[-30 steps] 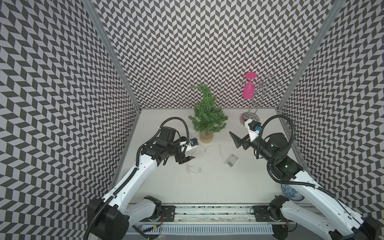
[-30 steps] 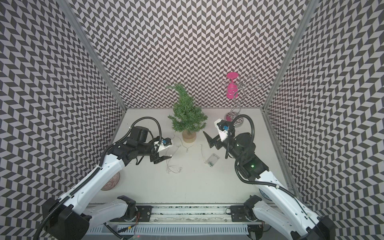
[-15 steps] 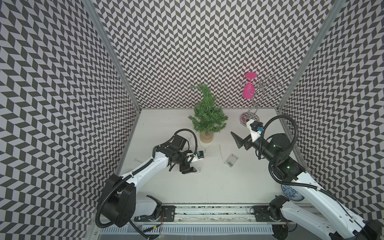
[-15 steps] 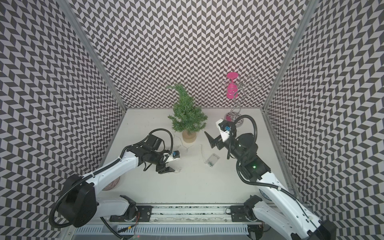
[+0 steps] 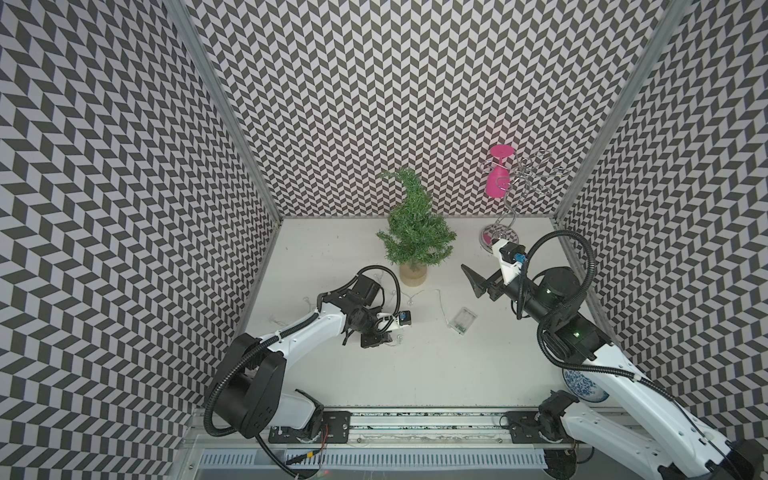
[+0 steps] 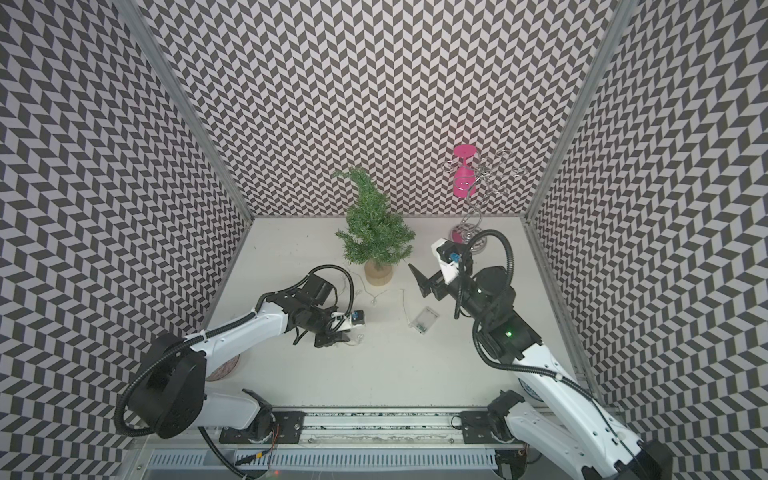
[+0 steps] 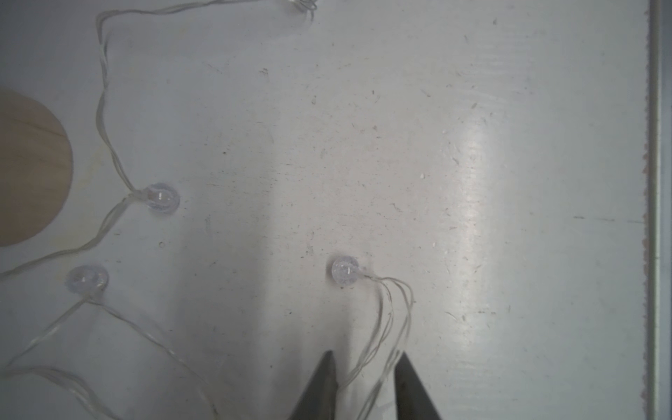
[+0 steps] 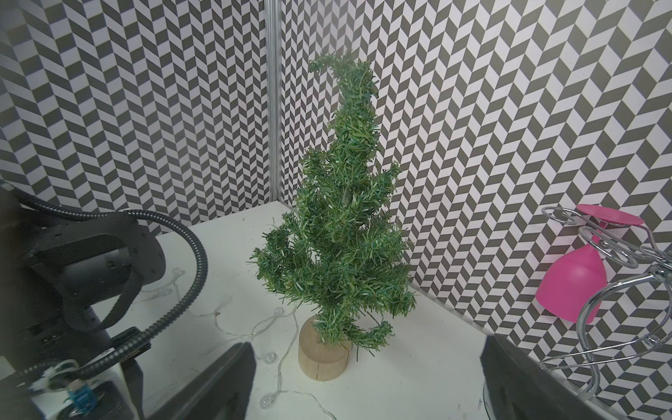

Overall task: Wrap string light around the christmas tree
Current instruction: Pick up the light string from the center of the board.

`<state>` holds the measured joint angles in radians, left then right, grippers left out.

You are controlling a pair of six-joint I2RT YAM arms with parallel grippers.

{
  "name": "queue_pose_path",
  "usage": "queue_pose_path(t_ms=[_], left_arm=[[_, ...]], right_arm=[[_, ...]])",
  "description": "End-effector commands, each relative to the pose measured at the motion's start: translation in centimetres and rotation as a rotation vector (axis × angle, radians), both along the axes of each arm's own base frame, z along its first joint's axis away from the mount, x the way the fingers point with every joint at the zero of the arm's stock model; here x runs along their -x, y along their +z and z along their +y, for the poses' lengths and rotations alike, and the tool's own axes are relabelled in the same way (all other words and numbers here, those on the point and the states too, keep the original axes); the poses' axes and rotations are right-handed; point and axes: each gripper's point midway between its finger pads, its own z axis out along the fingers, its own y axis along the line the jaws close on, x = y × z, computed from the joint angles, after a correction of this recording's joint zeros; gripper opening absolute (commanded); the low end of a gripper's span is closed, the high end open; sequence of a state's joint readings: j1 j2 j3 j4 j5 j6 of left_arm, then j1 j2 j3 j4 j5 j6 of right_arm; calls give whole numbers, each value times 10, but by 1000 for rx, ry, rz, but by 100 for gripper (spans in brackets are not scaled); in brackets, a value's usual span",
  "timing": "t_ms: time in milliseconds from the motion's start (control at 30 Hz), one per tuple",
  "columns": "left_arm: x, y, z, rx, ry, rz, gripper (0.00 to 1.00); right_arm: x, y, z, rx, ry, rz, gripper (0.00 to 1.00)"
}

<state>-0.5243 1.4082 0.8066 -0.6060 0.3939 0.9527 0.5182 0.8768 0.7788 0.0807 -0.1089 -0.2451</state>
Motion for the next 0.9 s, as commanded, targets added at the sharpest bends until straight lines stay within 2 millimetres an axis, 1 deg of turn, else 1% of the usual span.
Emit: queue_pose_path(t_ms=[0, 33, 67, 133, 167, 233, 300, 367, 400, 467, 500, 667, 800, 867], left_arm=[[-6, 1, 0, -15, -13, -52, 4], [-8, 3, 1, -29, -8, -64, 0], [-11, 9, 4, -47, -1, -80, 0], [-18, 30, 8, -67, 17, -126, 0], [-23, 49, 11, -67, 34, -173, 0], [-35, 92, 17, -52, 69, -309, 0], [-51, 149, 22, 0, 104, -504, 0], [-60, 203, 21, 66, 119, -645, 0], [-63, 227, 21, 93, 123, -694, 0], [-70, 260, 21, 114, 125, -746, 0], [-74, 271, 22, 112, 129, -768, 0], [-99, 312, 24, 120, 174, -892, 0], [-110, 347, 23, 168, 203, -979, 0], [-114, 365, 25, 194, 223, -1011, 0]], right_arm=[[6, 23, -6, -27, -3, -65, 99], [7, 23, -6, -26, -4, -66, 99], [7, 24, -7, -28, -6, -67, 99], [8, 24, -9, -24, -14, -69, 99], [8, 25, -10, -26, -19, -73, 99], [9, 25, -11, -30, -19, -73, 99], [10, 25, -11, -38, -18, -73, 99], [10, 24, -11, -44, -16, -73, 99], [10, 23, -11, -45, -16, -71, 99], [10, 23, -11, -45, -19, -70, 99], [10, 23, -12, -46, -18, -69, 99], [10, 21, -14, -39, -30, -69, 99], [9, 19, -16, -24, -44, -66, 99], [10, 17, -14, -22, -32, -58, 99]])
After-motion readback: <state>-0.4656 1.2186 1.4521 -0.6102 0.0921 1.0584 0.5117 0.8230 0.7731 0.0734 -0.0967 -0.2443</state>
